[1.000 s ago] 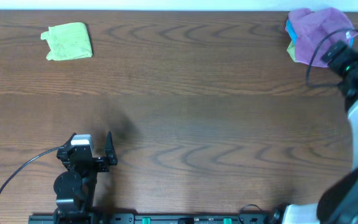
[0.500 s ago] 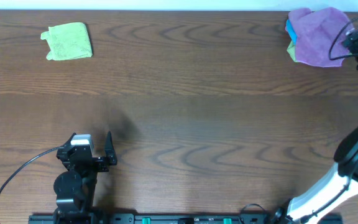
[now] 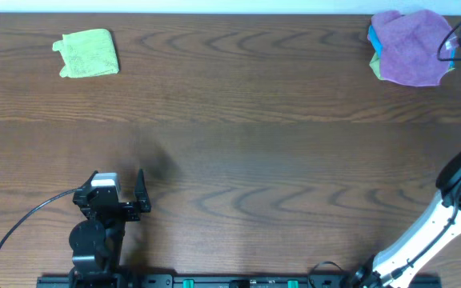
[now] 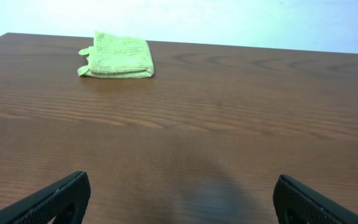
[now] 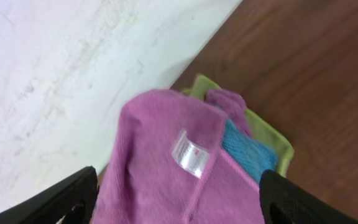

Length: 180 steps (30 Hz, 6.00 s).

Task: Fold the cloth
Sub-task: 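Reach the right gripper to the pink cloth on the right pile, then grasp the pink cloth edge with the right gripper and lift, then pull the pink cloth off the pile toward the table center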

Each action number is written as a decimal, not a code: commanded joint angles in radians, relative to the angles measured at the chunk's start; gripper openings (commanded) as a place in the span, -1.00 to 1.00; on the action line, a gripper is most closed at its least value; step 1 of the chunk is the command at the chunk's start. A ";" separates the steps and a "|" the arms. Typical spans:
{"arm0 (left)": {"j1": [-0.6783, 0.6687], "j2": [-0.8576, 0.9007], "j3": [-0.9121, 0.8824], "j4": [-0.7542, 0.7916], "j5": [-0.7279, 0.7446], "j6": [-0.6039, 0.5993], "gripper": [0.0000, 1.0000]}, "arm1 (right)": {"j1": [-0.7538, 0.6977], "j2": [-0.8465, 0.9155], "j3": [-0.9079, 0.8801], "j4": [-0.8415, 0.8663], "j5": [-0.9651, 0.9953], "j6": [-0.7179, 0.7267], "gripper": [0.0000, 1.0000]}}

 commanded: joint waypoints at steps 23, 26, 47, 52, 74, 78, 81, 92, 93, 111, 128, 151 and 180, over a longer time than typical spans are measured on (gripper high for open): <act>-0.004 -0.006 -0.026 -0.004 -0.003 -0.003 0.91 | 0.050 0.177 0.108 0.055 -0.030 0.105 0.07; -0.004 -0.006 -0.026 -0.004 -0.003 -0.003 0.91 | 0.055 0.177 0.108 0.056 -0.026 0.105 -0.21; -0.004 -0.006 -0.026 -0.004 -0.003 -0.004 0.91 | 0.074 0.174 0.122 0.026 -0.175 0.130 -0.97; -0.004 -0.006 -0.026 -0.004 -0.003 -0.004 0.91 | 0.085 0.136 0.127 -0.033 -0.184 0.065 -0.96; -0.004 -0.006 -0.026 -0.004 -0.003 -0.004 0.91 | 0.105 -0.185 0.127 -0.344 -0.124 -0.133 -0.97; -0.004 -0.006 -0.026 -0.004 -0.003 -0.003 0.90 | 0.153 -0.239 0.127 -0.410 -0.124 -0.190 -0.97; -0.004 -0.006 -0.026 -0.004 -0.003 -0.003 0.91 | 0.201 -0.281 0.127 -0.466 -0.120 -0.222 -0.96; -0.004 -0.006 -0.026 -0.004 -0.003 -0.004 0.91 | 0.403 -0.397 0.127 -0.650 -0.117 -0.290 -0.96; -0.004 -0.006 -0.026 -0.004 -0.003 -0.004 0.91 | 0.424 -0.402 0.127 -0.664 -0.116 -0.296 -0.96; -0.004 -0.006 -0.026 -0.004 -0.003 -0.004 0.91 | 0.779 -0.412 0.127 -0.779 -0.121 -0.319 -0.97; -0.004 -0.006 -0.026 -0.004 -0.003 -0.004 0.91 | 1.019 -0.495 0.127 -0.906 -0.006 -0.346 -0.97; -0.004 -0.006 -0.026 -0.004 -0.003 -0.004 0.91 | 1.277 -0.758 0.125 -1.324 0.448 -0.267 -0.97; -0.004 -0.006 -0.026 -0.004 -0.003 -0.004 0.91 | 1.373 -0.565 0.124 -1.116 0.195 -0.386 -0.97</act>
